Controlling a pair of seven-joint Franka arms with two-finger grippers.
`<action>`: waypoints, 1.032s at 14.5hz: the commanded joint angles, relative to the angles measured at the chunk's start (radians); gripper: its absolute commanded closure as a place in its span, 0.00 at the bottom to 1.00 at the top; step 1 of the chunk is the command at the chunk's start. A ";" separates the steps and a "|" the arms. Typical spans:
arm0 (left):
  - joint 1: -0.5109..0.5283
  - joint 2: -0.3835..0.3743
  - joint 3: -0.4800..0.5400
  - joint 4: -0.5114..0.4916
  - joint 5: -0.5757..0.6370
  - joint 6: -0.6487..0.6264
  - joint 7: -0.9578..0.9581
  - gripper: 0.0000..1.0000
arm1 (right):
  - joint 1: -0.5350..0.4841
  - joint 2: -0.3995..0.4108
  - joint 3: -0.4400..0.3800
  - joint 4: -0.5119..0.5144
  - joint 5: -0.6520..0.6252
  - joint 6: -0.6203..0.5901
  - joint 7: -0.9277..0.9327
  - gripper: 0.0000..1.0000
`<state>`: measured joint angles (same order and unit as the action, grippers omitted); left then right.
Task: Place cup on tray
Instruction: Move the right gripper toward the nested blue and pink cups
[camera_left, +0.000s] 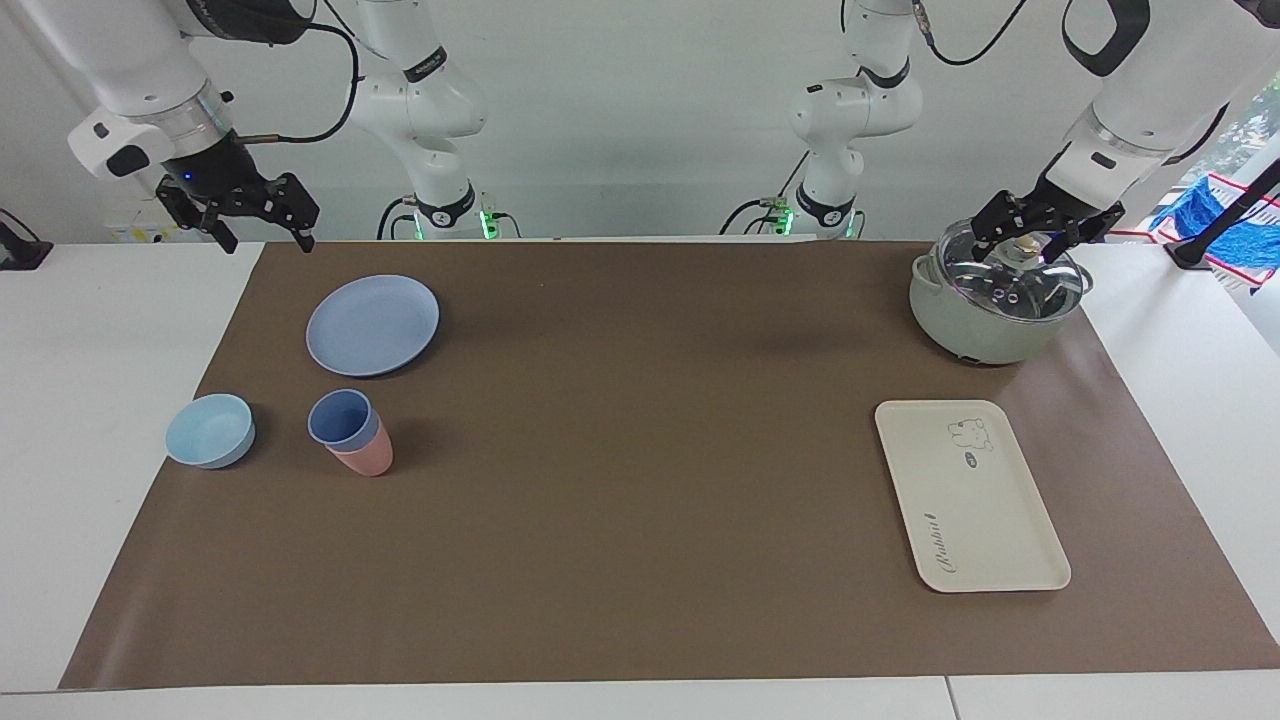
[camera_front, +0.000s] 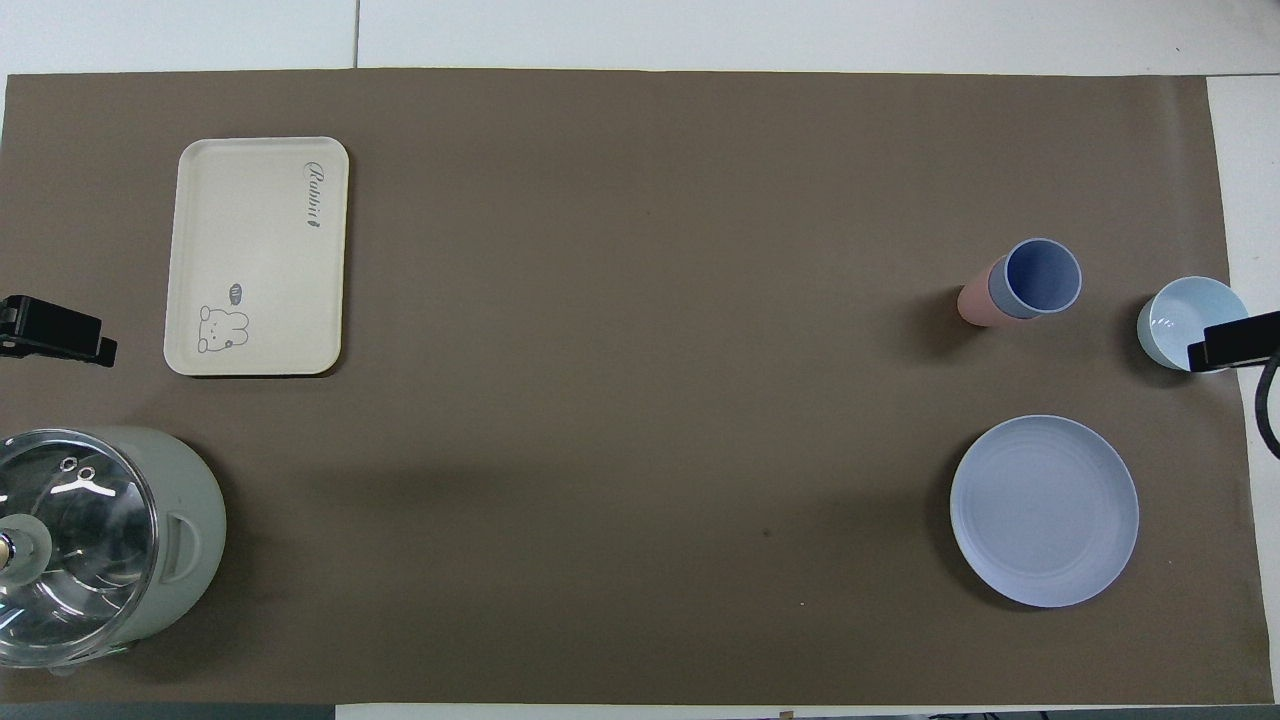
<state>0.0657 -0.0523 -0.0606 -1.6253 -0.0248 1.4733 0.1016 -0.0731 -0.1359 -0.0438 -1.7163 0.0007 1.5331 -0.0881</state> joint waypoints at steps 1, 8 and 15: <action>0.020 -0.029 -0.021 -0.027 0.011 -0.005 -0.010 0.00 | -0.014 0.007 0.027 0.007 0.005 0.001 0.011 0.00; 0.020 -0.029 -0.021 -0.027 0.011 -0.005 -0.010 0.00 | -0.019 0.068 0.008 0.055 0.062 0.058 0.024 0.00; 0.020 -0.029 -0.021 -0.027 0.011 -0.005 -0.010 0.00 | -0.105 0.586 0.013 0.685 0.154 -0.208 0.208 0.00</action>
<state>0.0658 -0.0523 -0.0607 -1.6253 -0.0248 1.4732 0.1016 -0.1371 0.2796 -0.0430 -1.2520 0.1196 1.3969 0.0805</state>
